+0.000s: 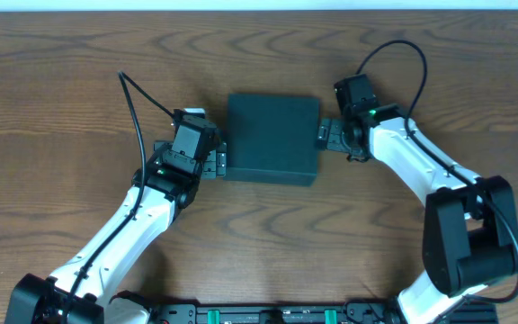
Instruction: Pack container
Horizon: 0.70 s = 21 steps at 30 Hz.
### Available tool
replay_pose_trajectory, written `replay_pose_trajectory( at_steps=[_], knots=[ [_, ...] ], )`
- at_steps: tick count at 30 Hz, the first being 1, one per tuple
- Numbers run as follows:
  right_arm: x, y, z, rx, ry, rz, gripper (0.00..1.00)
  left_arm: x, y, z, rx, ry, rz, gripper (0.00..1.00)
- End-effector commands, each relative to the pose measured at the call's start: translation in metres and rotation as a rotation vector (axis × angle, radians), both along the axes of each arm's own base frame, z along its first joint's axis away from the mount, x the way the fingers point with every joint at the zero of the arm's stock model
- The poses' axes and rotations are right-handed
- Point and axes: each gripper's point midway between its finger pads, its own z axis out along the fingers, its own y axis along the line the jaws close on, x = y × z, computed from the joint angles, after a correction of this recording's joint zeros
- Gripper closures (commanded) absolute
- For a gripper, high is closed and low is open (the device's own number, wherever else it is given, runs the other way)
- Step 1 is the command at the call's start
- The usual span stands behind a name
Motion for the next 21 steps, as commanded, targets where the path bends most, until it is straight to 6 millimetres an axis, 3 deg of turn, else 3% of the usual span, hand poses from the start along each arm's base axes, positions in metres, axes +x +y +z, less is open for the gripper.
replay_pose_trajectory(
  at_steps=[1,9,15,21],
  knots=[
    [0.0,0.014,-0.005,0.021,0.004,0.04,0.01,0.004,-0.004,0.003,-0.013,-0.004,-0.021,0.05],
    [0.008,0.013,-0.002,0.019,-0.031,0.034,0.01,-0.001,0.002,-0.003,0.006,0.025,-0.005,0.05],
    [0.016,0.012,0.001,0.021,-0.063,0.026,0.01,-0.005,0.01,-0.031,0.029,0.111,0.027,0.05],
    [0.019,0.013,0.002,0.025,-0.077,0.026,0.01,-0.006,0.009,-0.033,0.02,0.118,0.037,0.05]
  ],
)
